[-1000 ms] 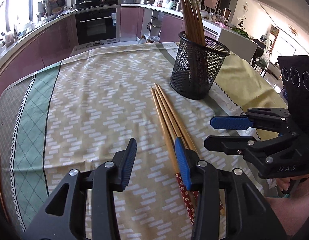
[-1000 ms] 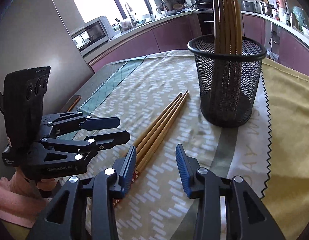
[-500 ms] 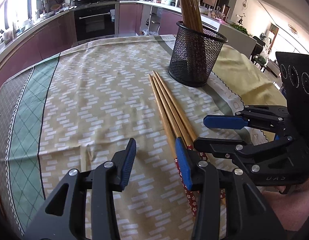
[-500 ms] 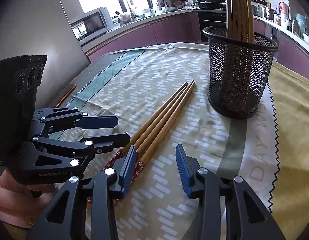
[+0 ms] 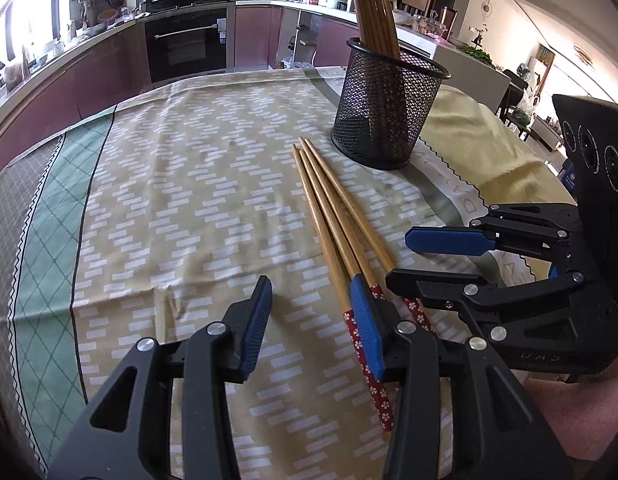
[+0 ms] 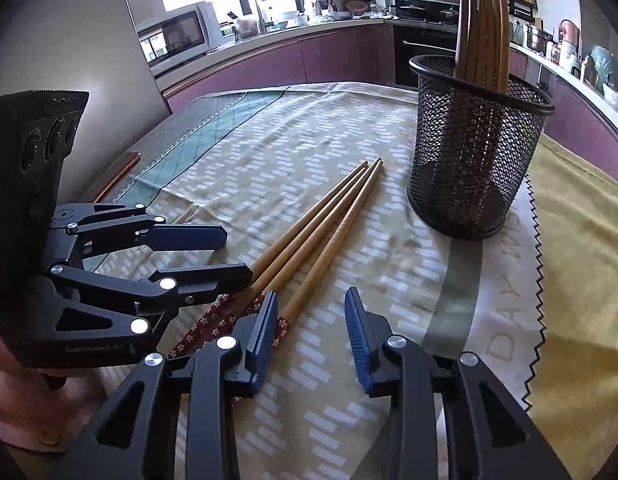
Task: Organize utensils
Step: 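Move both open tools back down to the chopsticks on the cloth, then close the right tool on a chopstick while the left tool grasps another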
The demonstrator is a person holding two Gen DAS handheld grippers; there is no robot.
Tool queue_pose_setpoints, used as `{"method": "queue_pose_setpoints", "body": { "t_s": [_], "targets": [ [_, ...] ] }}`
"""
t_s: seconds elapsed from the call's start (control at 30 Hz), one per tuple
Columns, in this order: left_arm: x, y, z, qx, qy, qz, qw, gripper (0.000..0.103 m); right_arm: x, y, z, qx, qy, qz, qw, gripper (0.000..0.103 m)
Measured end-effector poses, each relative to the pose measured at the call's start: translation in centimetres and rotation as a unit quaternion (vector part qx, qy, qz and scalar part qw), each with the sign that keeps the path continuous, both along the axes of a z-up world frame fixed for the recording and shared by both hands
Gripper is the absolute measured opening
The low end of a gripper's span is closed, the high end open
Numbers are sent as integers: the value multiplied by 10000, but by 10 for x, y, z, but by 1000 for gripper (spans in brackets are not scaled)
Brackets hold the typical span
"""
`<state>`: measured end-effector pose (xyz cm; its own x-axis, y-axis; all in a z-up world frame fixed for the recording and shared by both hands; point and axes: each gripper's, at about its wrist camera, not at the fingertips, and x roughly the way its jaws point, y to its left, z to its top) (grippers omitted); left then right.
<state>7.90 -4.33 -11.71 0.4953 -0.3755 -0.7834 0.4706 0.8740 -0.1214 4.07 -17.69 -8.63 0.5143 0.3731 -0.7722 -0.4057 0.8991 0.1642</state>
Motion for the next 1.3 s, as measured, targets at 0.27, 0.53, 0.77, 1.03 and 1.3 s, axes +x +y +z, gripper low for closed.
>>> {"method": "queue_pose_setpoints", "body": {
  "t_s": [0.27, 0.53, 0.77, 1.03, 1.3],
  "targets": [
    [5, -6, -1, 127, -24, -65, 9999, 40, 4, -8, 1, -18, 75, -120, 9999, 30],
    [17, -13, -3, 308, -35, -54, 9995, 38, 15, -8, 0, -97, 32, -198, 9998, 30],
    [33, -16, -3, 311, 30, 2, 9995, 28, 29, -5, -1, -145, -14, -261, 9996, 25],
    [53, -22, -3, 280, 120, 55, 9995, 24, 48, 0, -3, -162, -45, -334, 9993, 20],
    [63, -30, -3, 309, 94, 182, 9993, 12, 57, -6, -4, 34, 24, -479, 9988, 11]
  ]
}}
